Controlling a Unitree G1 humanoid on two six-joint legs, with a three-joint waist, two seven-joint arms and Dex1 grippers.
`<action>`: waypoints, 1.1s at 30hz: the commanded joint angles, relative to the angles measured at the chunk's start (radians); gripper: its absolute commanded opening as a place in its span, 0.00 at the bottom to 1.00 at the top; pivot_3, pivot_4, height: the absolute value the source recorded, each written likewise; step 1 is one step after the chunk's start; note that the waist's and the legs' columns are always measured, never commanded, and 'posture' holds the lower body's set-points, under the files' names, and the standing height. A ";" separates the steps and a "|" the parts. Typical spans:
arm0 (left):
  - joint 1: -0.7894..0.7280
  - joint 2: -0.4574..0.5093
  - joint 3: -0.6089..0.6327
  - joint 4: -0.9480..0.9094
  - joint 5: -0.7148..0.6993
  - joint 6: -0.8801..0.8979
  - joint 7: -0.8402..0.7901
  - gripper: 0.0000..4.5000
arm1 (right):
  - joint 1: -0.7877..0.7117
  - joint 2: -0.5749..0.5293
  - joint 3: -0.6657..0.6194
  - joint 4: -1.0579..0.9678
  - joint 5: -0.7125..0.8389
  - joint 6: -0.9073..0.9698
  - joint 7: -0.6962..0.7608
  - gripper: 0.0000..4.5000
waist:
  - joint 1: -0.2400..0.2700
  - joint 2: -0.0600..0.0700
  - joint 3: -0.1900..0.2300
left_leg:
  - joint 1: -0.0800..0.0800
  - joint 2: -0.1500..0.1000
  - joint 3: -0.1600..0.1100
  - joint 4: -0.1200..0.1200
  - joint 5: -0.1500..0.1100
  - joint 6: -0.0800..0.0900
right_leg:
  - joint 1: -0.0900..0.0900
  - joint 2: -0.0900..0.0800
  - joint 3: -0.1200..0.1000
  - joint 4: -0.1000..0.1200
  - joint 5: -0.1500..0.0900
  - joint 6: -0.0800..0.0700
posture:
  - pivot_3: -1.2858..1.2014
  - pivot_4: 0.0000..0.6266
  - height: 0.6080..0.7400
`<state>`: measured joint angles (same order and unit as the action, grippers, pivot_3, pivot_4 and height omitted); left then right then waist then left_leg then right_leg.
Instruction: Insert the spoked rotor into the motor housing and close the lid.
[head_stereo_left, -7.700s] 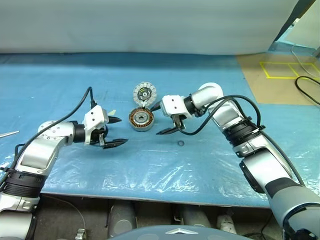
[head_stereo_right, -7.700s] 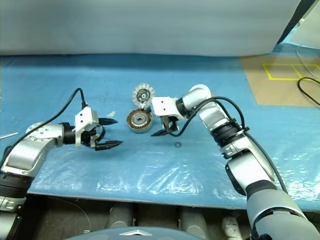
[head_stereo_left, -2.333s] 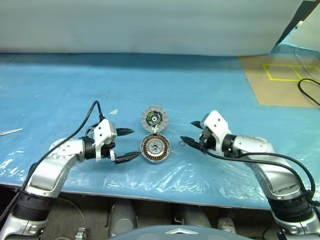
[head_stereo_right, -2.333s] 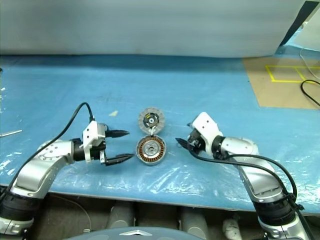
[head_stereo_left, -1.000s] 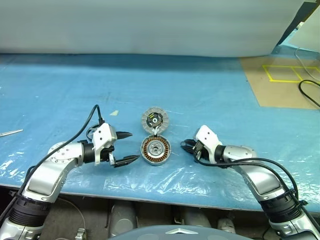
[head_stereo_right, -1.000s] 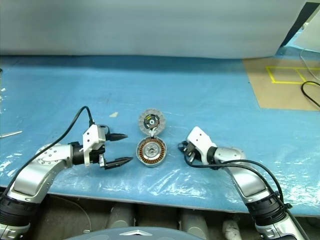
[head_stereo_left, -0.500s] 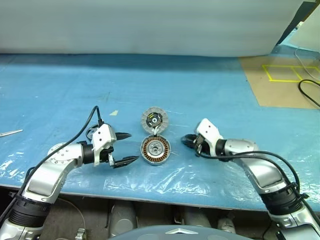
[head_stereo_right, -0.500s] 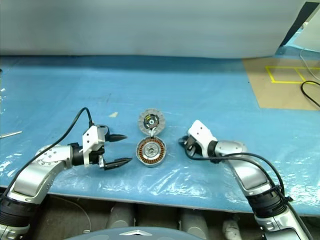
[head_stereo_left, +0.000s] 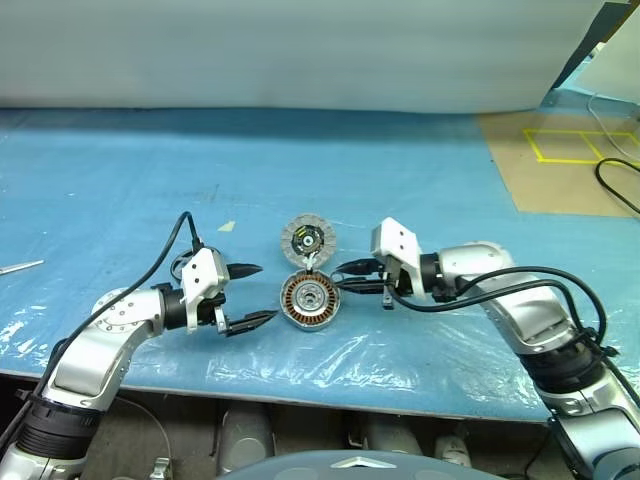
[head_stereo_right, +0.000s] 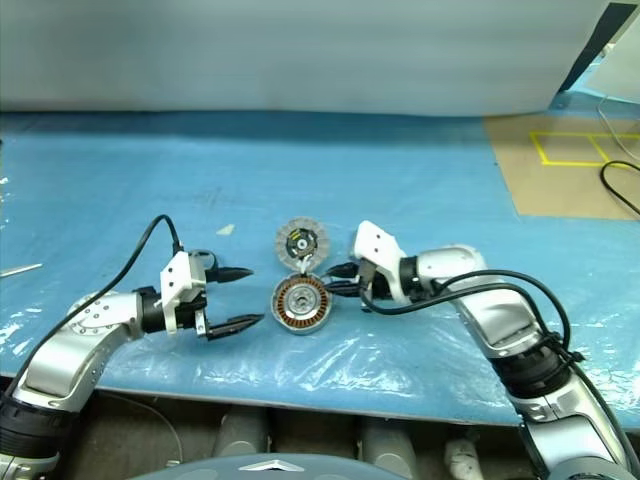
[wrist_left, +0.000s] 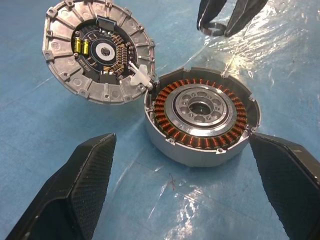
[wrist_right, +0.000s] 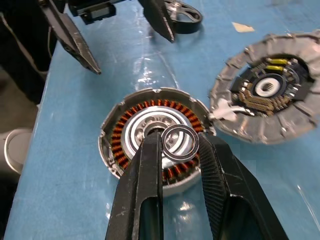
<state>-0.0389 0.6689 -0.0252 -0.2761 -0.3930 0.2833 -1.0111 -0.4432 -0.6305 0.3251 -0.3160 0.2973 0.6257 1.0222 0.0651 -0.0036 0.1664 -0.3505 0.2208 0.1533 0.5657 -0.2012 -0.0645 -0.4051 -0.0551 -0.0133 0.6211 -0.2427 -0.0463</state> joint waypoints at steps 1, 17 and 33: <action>0.000 -0.002 0.012 -0.038 0.001 -0.023 0.011 1.00 | -0.046 0.029 0.061 0.056 -0.065 -0.109 0.017 0.14 | 0.001 0.000 0.000 | 0.000 0.000 0.000 0.000 0.000 0.000 | 0.000 0.000 0.000 0.000 0.000 0.000 | 0.52 0.24 1.00; 0.048 0.003 0.012 -0.081 0.005 -0.027 0.040 1.00 | -0.075 0.109 0.161 0.200 -0.194 -0.304 0.074 0.14 | 0.002 0.000 0.000 | -0.001 0.000 0.000 0.001 0.000 0.000 | -0.001 0.000 0.000 0.000 0.000 0.000 | 0.52 0.24 1.00; 0.049 -0.003 0.000 -0.068 0.018 -0.036 0.038 1.00 | -0.062 0.111 0.139 0.215 -0.218 -0.311 0.092 0.14 | 0.002 0.000 0.000 | -0.001 0.000 0.000 0.001 0.000 0.000 | -0.001 0.000 0.000 0.000 0.000 0.000 | 0.52 0.24 1.00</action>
<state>0.0088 0.6661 -0.0295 -0.3236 -0.3725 0.2679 -0.9726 -0.4991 -0.5144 0.4842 -0.0708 0.0738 0.3256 1.1106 0.0670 -0.0037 0.1664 -0.3520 0.2210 0.1536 0.5668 -0.2012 -0.0646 -0.4057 -0.0551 -0.0134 0.6215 -0.2427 -0.0464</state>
